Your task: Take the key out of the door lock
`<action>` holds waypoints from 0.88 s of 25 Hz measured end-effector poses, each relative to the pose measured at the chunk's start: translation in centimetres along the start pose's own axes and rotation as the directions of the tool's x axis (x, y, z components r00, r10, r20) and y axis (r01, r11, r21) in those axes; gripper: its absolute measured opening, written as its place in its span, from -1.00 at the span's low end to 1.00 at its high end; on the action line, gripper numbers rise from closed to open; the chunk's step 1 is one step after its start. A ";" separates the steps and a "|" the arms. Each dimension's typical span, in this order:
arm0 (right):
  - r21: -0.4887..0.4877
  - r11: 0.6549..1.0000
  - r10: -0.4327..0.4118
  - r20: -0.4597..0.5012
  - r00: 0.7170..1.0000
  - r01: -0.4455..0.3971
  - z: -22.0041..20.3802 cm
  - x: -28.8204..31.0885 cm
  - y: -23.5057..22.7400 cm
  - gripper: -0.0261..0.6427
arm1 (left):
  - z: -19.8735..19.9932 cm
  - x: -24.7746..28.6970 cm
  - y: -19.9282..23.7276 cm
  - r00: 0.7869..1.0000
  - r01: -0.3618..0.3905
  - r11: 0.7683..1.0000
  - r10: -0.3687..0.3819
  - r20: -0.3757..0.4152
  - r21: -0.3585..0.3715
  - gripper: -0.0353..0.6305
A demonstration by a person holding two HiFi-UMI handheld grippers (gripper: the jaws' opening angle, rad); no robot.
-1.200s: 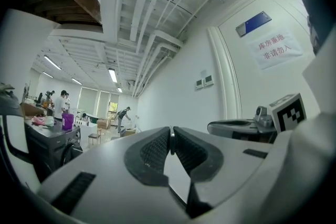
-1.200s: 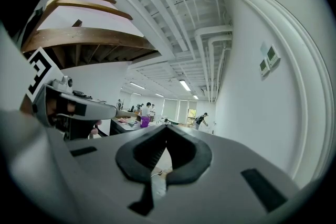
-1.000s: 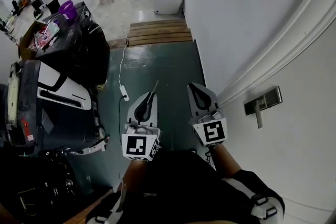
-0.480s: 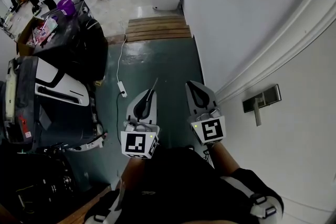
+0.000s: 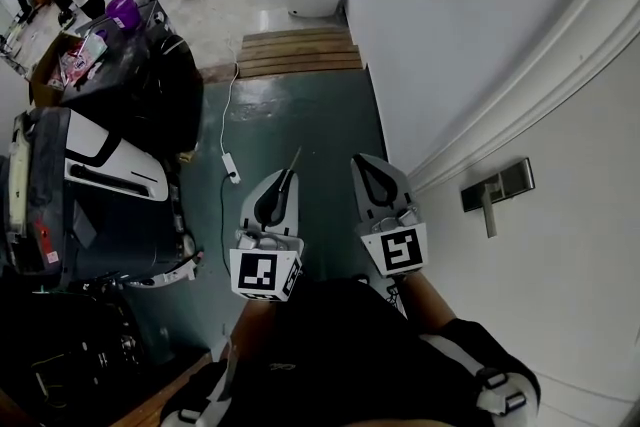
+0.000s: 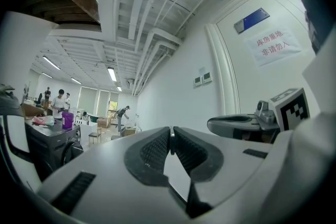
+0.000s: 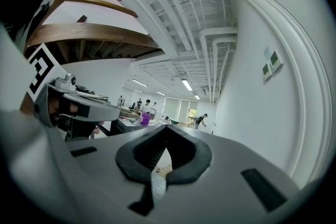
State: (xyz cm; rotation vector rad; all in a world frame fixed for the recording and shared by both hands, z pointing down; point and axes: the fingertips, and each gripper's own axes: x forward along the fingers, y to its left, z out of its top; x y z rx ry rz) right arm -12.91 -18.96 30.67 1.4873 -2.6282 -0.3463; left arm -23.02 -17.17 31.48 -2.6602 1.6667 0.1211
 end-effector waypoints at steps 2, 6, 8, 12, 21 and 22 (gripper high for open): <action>0.005 1.000 0.000 -0.003 1.000 0.000 0.0 -0.1 -0.1 -0.90 | 0.0 0.0 -0.1 1.000 0.002 1.000 -0.002 0.000 -0.001 -0.78; 0.006 1.000 -0.005 -0.009 1.000 0.005 -0.3 -0.2 -0.4 -0.90 | 0.0 0.0 0.0 1.000 -0.003 1.000 0.003 -0.005 -0.004 -0.78; 0.006 1.000 -0.006 -0.008 1.000 0.006 -0.3 -0.2 -0.5 -0.90 | -0.1 0.0 0.0 1.000 -0.003 1.000 0.003 -0.003 -0.007 -0.78; 0.012 1.000 -0.004 -0.013 1.000 0.004 -0.6 -0.3 -0.6 -0.90 | -0.1 0.2 -0.3 1.000 0.002 1.000 -0.002 -0.005 -0.008 -0.78; 0.016 1.000 -0.010 -0.013 1.000 0.010 -0.6 -0.6 -0.5 -0.90 | -0.5 0.1 -0.6 1.000 0.015 1.000 -0.015 -0.005 -0.014 -0.78; 0.015 1.000 -0.011 -0.013 1.000 0.011 -0.6 -0.7 -0.5 -0.90 | -0.5 0.1 -0.6 1.000 0.016 1.000 -0.016 -0.005 -0.015 -0.78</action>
